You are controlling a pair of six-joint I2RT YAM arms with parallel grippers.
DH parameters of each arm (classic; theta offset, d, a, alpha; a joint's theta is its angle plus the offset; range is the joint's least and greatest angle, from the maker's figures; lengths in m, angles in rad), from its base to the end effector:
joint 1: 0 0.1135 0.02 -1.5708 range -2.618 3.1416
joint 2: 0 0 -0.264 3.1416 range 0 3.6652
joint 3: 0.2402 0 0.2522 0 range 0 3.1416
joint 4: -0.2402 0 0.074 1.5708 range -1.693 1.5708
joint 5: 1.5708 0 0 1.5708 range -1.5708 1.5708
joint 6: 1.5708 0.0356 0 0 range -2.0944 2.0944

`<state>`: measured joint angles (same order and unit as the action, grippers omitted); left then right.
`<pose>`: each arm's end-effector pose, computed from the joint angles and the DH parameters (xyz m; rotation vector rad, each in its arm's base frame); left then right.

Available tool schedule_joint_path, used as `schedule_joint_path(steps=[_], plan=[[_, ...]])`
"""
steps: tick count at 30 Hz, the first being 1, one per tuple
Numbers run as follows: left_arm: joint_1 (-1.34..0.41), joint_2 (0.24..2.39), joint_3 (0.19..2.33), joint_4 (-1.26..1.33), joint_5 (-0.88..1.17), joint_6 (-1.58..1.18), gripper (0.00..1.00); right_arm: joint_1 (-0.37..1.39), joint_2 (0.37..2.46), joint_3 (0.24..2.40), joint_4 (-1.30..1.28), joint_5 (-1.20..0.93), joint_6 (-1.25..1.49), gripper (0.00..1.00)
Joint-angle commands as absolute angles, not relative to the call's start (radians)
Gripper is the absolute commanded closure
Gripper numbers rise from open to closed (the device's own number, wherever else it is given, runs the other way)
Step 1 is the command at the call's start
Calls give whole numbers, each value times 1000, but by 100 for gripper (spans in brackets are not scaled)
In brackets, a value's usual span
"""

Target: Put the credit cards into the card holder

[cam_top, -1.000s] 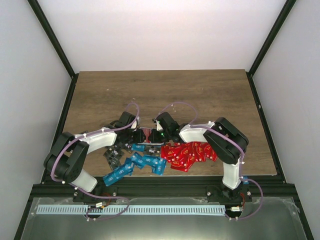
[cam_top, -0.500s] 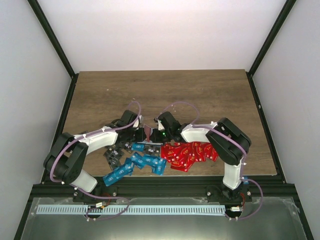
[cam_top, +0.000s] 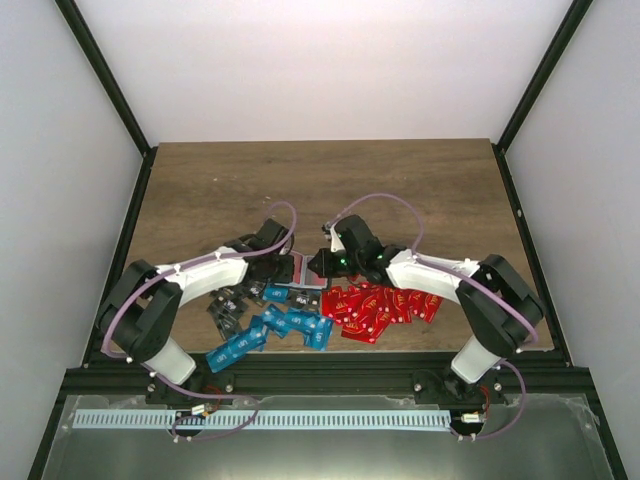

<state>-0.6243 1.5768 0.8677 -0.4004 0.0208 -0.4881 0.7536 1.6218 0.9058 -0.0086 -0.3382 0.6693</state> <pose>0.2392 -0.1732 0.1654 0.1930 2.7309 -0.3636 0.2385 0.2400 0.1903 -0.2978 2.4936 1.0600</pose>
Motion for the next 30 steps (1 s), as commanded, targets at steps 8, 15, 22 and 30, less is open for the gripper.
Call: schedule_joint_path(steps=[8,15,22,30], plan=[[-704,1618,951,-475,-100,-517,71,730,1535,848,-51,-307,657,93],[-767,1642,1030,-493,-123,-527,69,699,1414,793,-106,-231,670,89],[-869,1779,1146,-456,-43,-521,64,622,1234,701,-197,-187,671,84],[-910,1741,1111,-296,179,-530,49,585,1021,665,-341,-107,674,79]])
